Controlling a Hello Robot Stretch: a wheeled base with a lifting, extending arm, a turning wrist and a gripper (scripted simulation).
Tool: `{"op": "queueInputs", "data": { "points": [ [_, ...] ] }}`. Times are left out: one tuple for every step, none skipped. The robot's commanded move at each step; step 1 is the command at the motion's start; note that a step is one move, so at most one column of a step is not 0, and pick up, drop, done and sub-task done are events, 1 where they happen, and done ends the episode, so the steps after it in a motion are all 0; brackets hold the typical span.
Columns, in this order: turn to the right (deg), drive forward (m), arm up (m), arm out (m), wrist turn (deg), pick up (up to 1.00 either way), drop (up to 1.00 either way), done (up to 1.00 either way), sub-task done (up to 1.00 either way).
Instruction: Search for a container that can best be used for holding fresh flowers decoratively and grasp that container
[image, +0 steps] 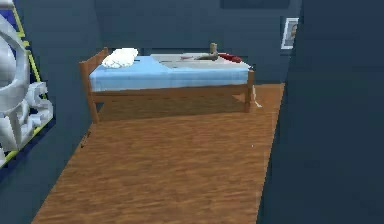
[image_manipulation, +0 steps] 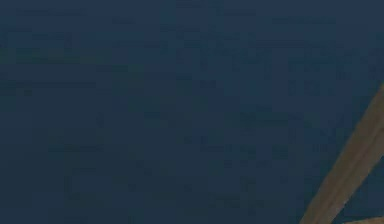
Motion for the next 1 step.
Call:
{"op": "queueInputs", "data": {
  "points": [
    [0.0,0.95,0.0,0.0,0.0,0.0,0.0,0.0,0.0]
  ]
}}
